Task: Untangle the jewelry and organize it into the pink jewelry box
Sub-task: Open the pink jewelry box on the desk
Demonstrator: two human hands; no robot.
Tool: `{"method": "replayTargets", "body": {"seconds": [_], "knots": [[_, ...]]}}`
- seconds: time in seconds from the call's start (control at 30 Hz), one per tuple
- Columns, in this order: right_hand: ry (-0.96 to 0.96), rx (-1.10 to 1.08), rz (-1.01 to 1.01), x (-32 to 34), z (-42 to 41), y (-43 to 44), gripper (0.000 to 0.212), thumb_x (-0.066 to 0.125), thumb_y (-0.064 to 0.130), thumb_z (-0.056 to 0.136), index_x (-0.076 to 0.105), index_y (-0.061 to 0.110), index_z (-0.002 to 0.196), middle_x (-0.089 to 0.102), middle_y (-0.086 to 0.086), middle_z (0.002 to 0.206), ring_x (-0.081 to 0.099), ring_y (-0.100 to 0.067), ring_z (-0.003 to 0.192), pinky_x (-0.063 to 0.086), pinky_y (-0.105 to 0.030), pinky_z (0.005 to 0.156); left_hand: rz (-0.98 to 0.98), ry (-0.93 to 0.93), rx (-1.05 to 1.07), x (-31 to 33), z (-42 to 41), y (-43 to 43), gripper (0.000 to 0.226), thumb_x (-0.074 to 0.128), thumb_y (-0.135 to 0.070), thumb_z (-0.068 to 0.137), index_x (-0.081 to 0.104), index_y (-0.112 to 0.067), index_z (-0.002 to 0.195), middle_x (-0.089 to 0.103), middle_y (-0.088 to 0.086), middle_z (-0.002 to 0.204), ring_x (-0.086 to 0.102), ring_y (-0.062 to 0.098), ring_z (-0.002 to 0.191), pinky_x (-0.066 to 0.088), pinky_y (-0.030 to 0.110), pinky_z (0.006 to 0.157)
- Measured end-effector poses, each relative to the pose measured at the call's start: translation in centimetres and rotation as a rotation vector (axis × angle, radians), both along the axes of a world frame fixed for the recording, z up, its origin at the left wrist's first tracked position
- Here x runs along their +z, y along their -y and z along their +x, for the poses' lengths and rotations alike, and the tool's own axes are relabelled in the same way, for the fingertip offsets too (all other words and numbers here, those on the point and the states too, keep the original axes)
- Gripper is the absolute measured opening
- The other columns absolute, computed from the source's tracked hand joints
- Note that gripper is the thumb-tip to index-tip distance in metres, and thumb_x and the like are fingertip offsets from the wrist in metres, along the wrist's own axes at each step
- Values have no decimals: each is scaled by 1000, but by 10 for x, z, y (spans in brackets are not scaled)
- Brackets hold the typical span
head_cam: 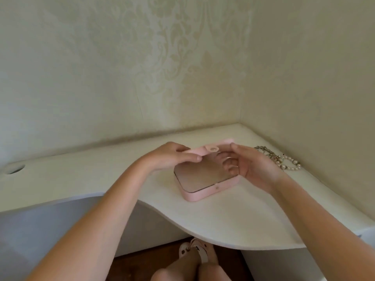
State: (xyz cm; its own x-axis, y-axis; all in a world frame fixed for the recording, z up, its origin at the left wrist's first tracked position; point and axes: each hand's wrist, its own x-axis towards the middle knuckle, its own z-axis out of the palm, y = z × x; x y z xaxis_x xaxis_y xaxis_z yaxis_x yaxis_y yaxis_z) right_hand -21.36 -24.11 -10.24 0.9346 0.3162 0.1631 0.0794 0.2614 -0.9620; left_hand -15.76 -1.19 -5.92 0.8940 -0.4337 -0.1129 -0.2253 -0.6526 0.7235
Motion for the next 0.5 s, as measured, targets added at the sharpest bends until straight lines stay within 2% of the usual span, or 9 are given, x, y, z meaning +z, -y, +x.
{"method": "replayTargets", "body": {"seconds": [0.1,0.13,0.2,0.27,0.37,0.43,0.5], "knots": [[26,-45,-69,22,21,8,40,56,39,84,67,8,106,65,-8,92,57,-15,69,47,-19,57,-150,8,83,9,21,-9,73,68,-62,55,67,-7,104,62,3,87,55,17,81,41,33,74],[33,-70,-124,28,28,9,36,53,35,86,67,8,104,65,-9,90,56,-15,69,47,-19,58,-212,9,111,9,27,-11,68,69,-59,60,67,-8,104,64,5,89,58,18,82,45,34,75],[41,-121,-244,32,42,8,27,52,28,90,68,8,98,66,-9,86,57,-15,70,46,-20,61,-338,19,144,3,34,-11,41,68,-48,77,69,-15,102,69,4,91,64,18,83,51,35,80],[44,-203,-380,32,56,4,19,54,19,93,69,8,91,67,-7,82,57,-15,69,46,-20,62,-480,39,215,-9,42,-11,25,62,-37,87,69,-16,99,69,3,90,64,17,81,52,33,76],[113,-366,-581,27,74,-8,13,60,9,88,69,15,80,65,0,74,56,-8,62,44,-15,57,-673,15,332,-29,51,-10,17,60,-26,89,69,-14,95,68,6,89,62,21,81,48,33,74],[242,-498,-731,23,83,-18,13,62,7,85,69,17,81,63,9,74,53,0,61,42,-10,59,-786,-10,398,-41,55,-8,12,61,-23,89,70,-15,89,70,5,86,62,23,81,46,35,74],[353,-529,-872,20,85,-31,11,61,12,85,70,17,83,61,14,74,53,-1,65,42,-13,63,-901,8,445,-49,55,0,12,62,-22,88,71,-15,86,70,6,86,63,22,81,46,35,75]]}}
